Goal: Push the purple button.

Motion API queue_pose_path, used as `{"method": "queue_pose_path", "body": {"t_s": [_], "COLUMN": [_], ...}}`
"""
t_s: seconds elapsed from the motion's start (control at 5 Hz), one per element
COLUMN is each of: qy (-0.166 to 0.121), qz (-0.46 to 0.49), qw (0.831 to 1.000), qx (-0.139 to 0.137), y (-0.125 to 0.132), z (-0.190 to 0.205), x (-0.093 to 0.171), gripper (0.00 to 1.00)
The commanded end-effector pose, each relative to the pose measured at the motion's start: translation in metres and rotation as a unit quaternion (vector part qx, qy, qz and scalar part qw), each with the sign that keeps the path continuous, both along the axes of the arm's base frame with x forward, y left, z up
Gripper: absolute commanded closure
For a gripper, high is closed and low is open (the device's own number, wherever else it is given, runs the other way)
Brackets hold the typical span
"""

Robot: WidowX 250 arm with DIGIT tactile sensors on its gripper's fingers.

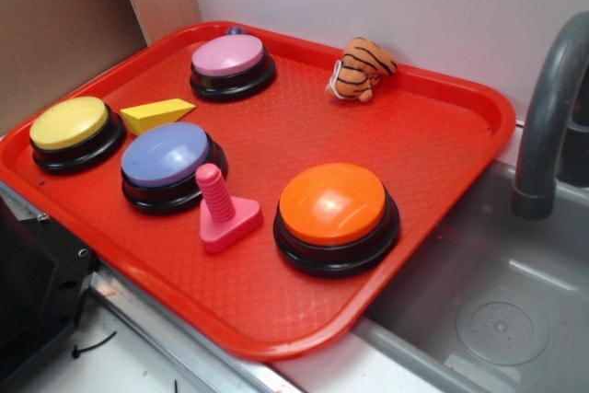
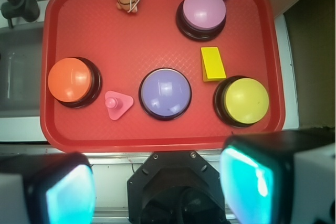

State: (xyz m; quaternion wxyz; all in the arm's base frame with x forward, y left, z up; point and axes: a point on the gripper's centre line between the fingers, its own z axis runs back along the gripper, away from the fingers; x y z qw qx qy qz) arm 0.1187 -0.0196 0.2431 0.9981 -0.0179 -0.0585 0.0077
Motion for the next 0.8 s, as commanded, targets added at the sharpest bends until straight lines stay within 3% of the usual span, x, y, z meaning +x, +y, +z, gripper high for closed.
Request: {"method": "queue_pose_path", "body": {"t_s": [0.0,0.2,0.4,0.6], "qy": [0.0,0.053,0.091,0.075], "qz": [0.0,0.123,0.244,0.355], "qw": [1.0,0.991,0.965,0.931], "qx": [0.0,0.018,-0.016,-0.034], "y": [0.0,0.027,0.034,0.036], "z": [0.0,-0.037,-0.067,-0.102], "x": [0.0,0.028,0.046,0.053], "gripper": [0.0,0.0,0.0,0.0]}}
